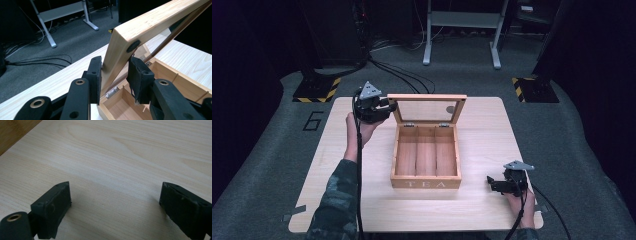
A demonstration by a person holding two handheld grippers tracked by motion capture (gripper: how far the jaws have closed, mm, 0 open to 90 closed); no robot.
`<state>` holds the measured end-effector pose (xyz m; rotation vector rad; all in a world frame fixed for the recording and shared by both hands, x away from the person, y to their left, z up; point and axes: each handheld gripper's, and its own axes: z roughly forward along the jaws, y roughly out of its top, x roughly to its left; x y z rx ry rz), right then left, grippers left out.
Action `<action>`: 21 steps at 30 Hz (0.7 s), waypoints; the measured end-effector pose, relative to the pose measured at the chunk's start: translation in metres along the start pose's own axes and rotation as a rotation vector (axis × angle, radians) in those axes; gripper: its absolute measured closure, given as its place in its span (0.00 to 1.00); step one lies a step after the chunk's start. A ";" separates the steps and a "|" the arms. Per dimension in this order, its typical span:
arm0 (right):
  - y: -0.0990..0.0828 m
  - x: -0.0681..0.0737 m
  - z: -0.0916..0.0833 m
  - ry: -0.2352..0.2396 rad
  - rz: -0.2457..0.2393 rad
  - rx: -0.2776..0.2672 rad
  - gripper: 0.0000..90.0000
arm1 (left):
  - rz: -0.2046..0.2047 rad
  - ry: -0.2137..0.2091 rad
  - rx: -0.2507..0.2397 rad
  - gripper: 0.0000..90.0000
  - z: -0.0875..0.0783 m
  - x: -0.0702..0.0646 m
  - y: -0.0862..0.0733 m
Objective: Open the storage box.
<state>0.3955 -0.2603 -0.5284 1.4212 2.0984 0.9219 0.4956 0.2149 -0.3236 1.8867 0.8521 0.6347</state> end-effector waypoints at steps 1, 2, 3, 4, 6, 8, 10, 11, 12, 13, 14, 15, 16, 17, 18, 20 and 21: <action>0.000 0.000 0.000 -0.002 0.002 0.000 0.11 | -0.001 0.000 0.000 0.71 0.000 0.000 0.000; 0.000 0.000 0.000 -0.004 0.003 -0.004 0.11 | -0.001 0.000 0.000 0.71 0.000 0.000 0.000; 0.000 0.001 0.000 -0.005 0.012 0.001 0.11 | 0.000 0.000 0.000 0.71 0.000 0.000 0.000; 0.000 0.001 0.000 -0.005 0.013 0.001 0.11 | -0.001 0.000 0.000 0.71 0.000 0.000 0.000; 0.000 0.001 0.000 -0.005 0.013 0.001 0.11 | -0.001 0.000 0.000 0.71 0.000 0.000 0.000; 0.000 0.000 0.000 -0.004 0.011 0.002 0.11 | 0.008 0.003 0.002 0.71 0.000 0.000 0.000; 0.000 0.001 0.000 -0.006 0.014 0.000 0.11 | 0.008 0.002 0.001 0.71 0.000 0.000 0.000; 0.000 0.001 0.000 -0.006 0.013 0.001 0.11 | 0.008 0.003 0.001 0.71 0.000 0.000 0.000; 0.000 0.000 0.000 -0.003 0.011 0.002 0.11 | 0.008 0.003 0.001 0.71 0.000 0.000 0.000; 0.000 0.000 0.000 -0.004 0.013 0.001 0.11 | 0.008 0.003 0.001 0.71 0.000 0.000 0.000; 0.000 0.000 0.000 -0.004 0.013 0.001 0.11 | 0.008 0.003 0.001 0.71 0.000 0.000 0.000; 0.000 0.001 0.000 -0.006 0.013 0.001 0.11 | 0.008 0.003 0.000 0.71 0.000 0.000 0.000; 0.000 0.000 0.000 -0.003 0.011 0.002 0.11 | 0.008 0.003 0.000 0.71 0.000 0.000 0.000; 0.000 0.000 0.000 -0.004 0.013 0.001 0.11 | 0.008 0.003 0.000 0.71 0.000 0.000 0.000; 0.000 0.000 0.000 -0.004 0.012 0.001 0.11 | 0.008 0.003 0.000 0.71 0.000 0.000 0.000; 0.000 0.001 0.000 -0.005 0.013 0.001 0.11 | 0.008 0.004 0.000 0.71 0.000 0.000 0.000; 0.000 0.001 0.000 -0.006 0.013 0.001 0.11 | 0.007 0.004 -0.001 0.71 0.000 0.000 0.000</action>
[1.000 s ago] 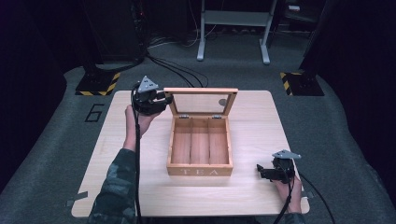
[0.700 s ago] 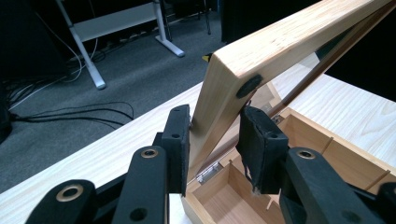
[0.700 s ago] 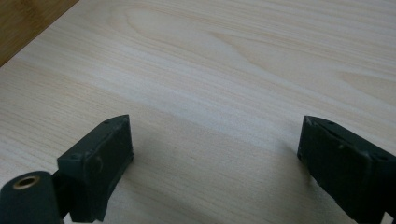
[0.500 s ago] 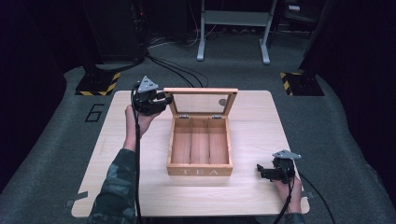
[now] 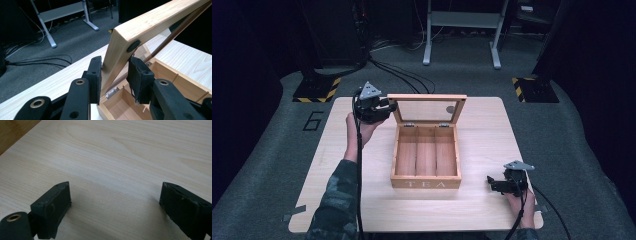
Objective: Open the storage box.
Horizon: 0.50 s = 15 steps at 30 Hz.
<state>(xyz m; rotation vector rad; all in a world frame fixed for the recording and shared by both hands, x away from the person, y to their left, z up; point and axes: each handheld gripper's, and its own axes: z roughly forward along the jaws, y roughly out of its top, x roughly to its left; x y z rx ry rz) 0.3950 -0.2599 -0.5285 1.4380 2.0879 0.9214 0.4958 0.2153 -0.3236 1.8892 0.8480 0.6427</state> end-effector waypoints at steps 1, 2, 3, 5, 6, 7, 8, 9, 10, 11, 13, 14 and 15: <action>0.000 0.000 0.000 0.002 -0.002 0.001 0.11 | 0.001 0.000 0.000 0.71 0.000 0.000 0.000; 0.000 0.000 0.000 0.001 0.000 0.000 0.11 | 0.001 -0.001 0.001 0.71 0.000 0.000 0.000; 0.000 0.000 0.000 0.001 -0.001 0.001 0.11 | 0.001 -0.001 0.001 0.71 0.000 0.000 0.000; 0.000 0.000 0.000 0.002 -0.001 0.001 0.11 | 0.002 -0.001 0.001 0.71 0.000 0.000 0.000; 0.000 0.000 0.000 0.001 -0.002 0.001 0.11 | 0.002 -0.001 0.001 0.71 0.000 0.000 0.000; 0.000 0.000 0.000 -0.001 0.001 0.000 0.11 | 0.002 -0.001 0.001 0.71 0.000 0.000 0.000; 0.000 0.000 0.000 0.002 -0.003 0.001 0.11 | 0.001 0.000 0.001 0.71 0.000 0.000 0.000; 0.000 0.000 0.000 0.002 -0.001 0.001 0.11 | 0.001 0.000 0.001 0.71 0.000 0.000 0.000; 0.000 0.000 0.000 0.002 -0.001 0.001 0.11 | 0.000 0.000 0.000 0.71 0.000 0.000 0.000; 0.000 0.000 0.000 0.002 0.000 0.001 0.11 | 0.001 0.000 0.000 0.71 0.000 0.000 0.000; 0.000 0.000 0.000 0.002 -0.001 0.001 0.11 | 0.001 0.000 0.001 0.71 0.000 0.000 0.000; 0.000 0.000 0.000 0.002 -0.001 0.000 0.11 | 0.001 0.000 0.000 0.71 0.000 0.000 0.000; 0.000 0.000 0.000 0.002 -0.001 0.000 0.11 | -0.003 0.000 -0.003 0.71 0.000 0.000 0.000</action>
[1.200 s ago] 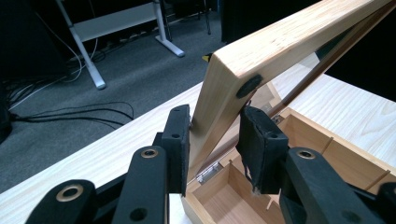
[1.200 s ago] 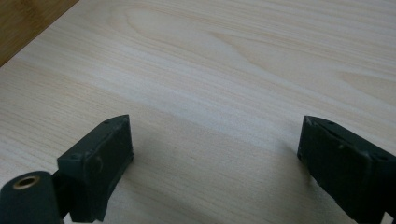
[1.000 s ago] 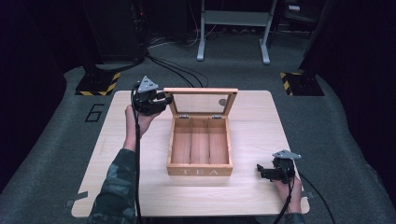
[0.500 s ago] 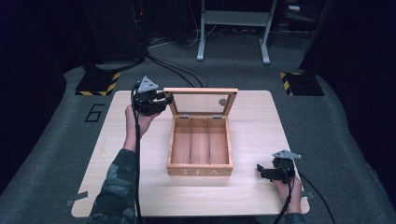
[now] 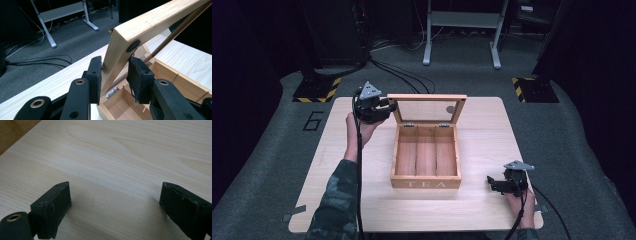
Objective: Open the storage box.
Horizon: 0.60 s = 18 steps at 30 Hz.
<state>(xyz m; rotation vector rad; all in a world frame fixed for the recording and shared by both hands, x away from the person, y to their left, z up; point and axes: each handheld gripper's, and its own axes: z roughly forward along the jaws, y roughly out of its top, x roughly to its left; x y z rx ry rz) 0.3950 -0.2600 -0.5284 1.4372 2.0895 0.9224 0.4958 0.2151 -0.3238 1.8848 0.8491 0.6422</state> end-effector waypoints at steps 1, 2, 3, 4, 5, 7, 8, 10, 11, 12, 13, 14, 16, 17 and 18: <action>0.000 0.000 0.000 0.000 -0.001 0.001 0.11 | 0.000 0.000 0.000 0.71 0.000 0.000 0.000; 0.000 0.000 0.000 0.001 -0.001 0.001 0.11 | 0.000 0.000 0.000 0.71 0.000 0.000 0.000; 0.000 0.000 0.000 0.001 0.000 0.000 0.11 | 0.000 0.001 0.000 0.71 0.000 0.000 0.000; 0.000 0.000 0.000 0.000 -0.001 0.001 0.11 | 0.000 0.000 0.000 0.71 0.000 0.000 0.000; 0.000 0.000 0.000 0.000 0.000 0.000 0.11 | 0.001 0.000 0.001 0.71 0.000 0.000 0.000; 0.000 0.000 0.000 -0.002 0.002 0.000 0.11 | -0.001 -0.002 0.001 0.71 0.000 0.000 0.000; 0.000 -0.001 0.000 0.001 -0.009 -0.002 0.11 | 0.000 -0.001 0.001 0.71 0.000 0.000 0.000; 0.000 -0.001 0.000 0.000 -0.008 -0.003 0.11 | -0.002 -0.004 0.006 0.71 0.000 0.000 0.000; 0.000 0.000 0.000 0.000 0.000 0.000 0.11 | -0.001 -0.003 0.005 0.71 0.000 0.000 0.000; 0.000 0.000 0.000 0.000 0.000 0.001 0.11 | -0.001 -0.003 0.005 0.71 0.000 0.000 0.000; 0.000 -0.001 0.000 0.001 -0.007 -0.002 0.11 | 0.000 -0.003 0.005 0.71 0.000 0.000 0.000; 0.000 -0.001 0.000 0.001 -0.007 -0.002 0.11 | 0.000 -0.003 0.005 0.71 0.000 0.000 0.000; 0.000 0.000 0.000 0.001 -0.001 0.000 0.11 | 0.002 0.001 0.001 0.71 0.000 0.000 0.000; 0.000 0.000 0.000 0.001 0.000 0.001 0.11 | -0.001 0.001 0.001 0.71 0.000 0.000 0.000; 0.000 0.000 0.000 0.001 0.000 0.001 0.11 | -0.001 0.001 0.001 0.71 0.000 0.000 0.000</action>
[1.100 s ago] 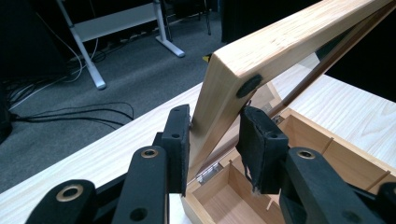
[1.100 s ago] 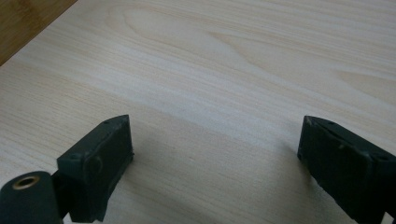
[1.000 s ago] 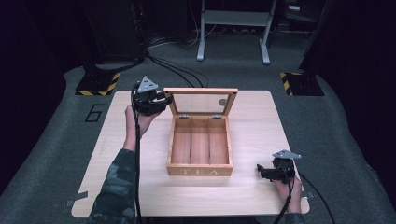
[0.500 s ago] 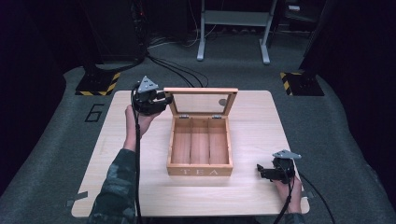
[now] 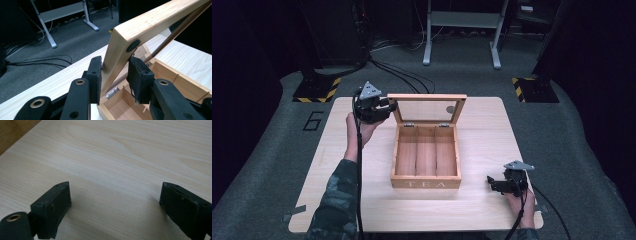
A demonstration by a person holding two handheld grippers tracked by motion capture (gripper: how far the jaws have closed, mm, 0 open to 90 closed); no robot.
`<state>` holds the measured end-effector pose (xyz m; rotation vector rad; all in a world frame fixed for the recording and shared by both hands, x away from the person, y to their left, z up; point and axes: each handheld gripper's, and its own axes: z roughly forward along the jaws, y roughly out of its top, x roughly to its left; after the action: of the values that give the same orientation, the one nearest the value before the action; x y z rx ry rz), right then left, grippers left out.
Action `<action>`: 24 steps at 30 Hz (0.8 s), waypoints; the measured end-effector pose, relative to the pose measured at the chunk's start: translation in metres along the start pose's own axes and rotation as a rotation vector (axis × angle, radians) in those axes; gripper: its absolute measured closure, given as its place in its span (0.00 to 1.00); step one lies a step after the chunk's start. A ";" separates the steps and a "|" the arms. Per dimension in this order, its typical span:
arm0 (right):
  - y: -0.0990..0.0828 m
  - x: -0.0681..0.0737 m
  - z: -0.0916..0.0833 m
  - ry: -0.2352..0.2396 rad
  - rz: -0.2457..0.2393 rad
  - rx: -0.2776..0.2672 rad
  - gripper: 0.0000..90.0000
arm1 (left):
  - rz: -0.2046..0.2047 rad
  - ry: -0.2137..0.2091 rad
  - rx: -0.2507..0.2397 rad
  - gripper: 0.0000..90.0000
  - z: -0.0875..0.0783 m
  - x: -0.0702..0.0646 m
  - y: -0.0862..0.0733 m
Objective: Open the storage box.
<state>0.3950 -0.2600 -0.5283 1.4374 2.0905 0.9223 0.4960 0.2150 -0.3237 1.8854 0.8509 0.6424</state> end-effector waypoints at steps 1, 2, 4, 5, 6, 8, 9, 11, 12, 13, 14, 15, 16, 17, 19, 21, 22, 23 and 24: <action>0.000 0.000 0.000 0.000 -0.002 0.000 0.11 | 0.000 -0.004 0.003 0.71 0.000 0.000 0.000; 0.000 0.000 0.000 0.000 0.000 0.000 0.11 | 0.000 -0.004 0.003 0.71 0.000 0.000 0.000; 0.000 0.000 0.000 0.000 -0.002 -0.001 0.11 | 0.002 0.000 -0.001 0.71 0.000 0.000 0.000; 0.000 0.000 0.000 -0.001 -0.001 0.000 0.11 | 0.001 0.000 -0.001 0.71 0.000 0.000 0.000; 0.000 -0.001 0.000 0.000 -0.009 -0.003 0.11 | 0.002 0.000 -0.001 0.71 0.000 0.000 0.000; 0.000 0.000 0.000 -0.001 -0.001 0.000 0.11 | 0.001 -0.001 -0.001 0.71 0.000 0.000 0.000; 0.000 0.000 0.000 0.000 -0.001 -0.001 0.11 | 0.001 0.000 -0.001 0.71 0.000 0.000 0.000; 0.000 0.000 0.000 -0.001 -0.002 0.000 0.11 | 0.002 -0.001 0.000 0.71 0.000 0.000 0.000; 0.000 0.000 0.000 0.000 0.000 0.000 0.11 | 0.005 -0.001 0.002 0.71 0.000 0.000 0.000; 0.000 0.000 0.000 0.000 0.001 -0.001 0.11 | 0.006 -0.005 0.008 0.71 -0.001 0.000 0.000; 0.000 0.000 0.000 0.000 0.001 -0.001 0.11 | 0.006 -0.005 0.008 0.71 -0.001 0.000 0.000; 0.000 0.000 0.000 0.000 -0.001 0.000 0.11 | 0.006 -0.006 0.008 0.71 -0.001 0.000 0.000; 0.000 0.000 0.000 -0.001 0.001 -0.001 0.11 | 0.006 -0.005 0.007 0.71 -0.001 0.000 0.000; 0.000 0.000 0.000 -0.001 -0.001 0.000 0.11 | 0.006 -0.005 0.007 0.71 -0.001 0.000 0.000; 0.000 0.000 0.000 -0.001 -0.001 0.000 0.11 | 0.005 -0.005 0.007 0.71 -0.001 0.000 0.000; 0.000 0.000 0.000 0.000 -0.001 0.000 0.11 | 0.005 -0.005 0.007 0.71 -0.001 0.000 0.000; 0.000 0.000 0.000 -0.001 0.000 0.000 0.11 | 0.005 -0.001 0.001 0.71 -0.001 0.000 0.000; 0.000 0.000 0.000 -0.003 0.001 -0.001 0.11 | 0.005 -0.005 0.006 0.71 -0.001 0.000 0.000; 0.000 0.000 0.000 -0.002 0.001 -0.001 0.11 | 0.002 -0.003 0.002 0.71 -0.001 0.000 -0.001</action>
<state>0.3950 -0.2599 -0.5285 1.4380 2.0880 0.9213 0.4951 0.2153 -0.3239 1.8889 0.8482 0.6395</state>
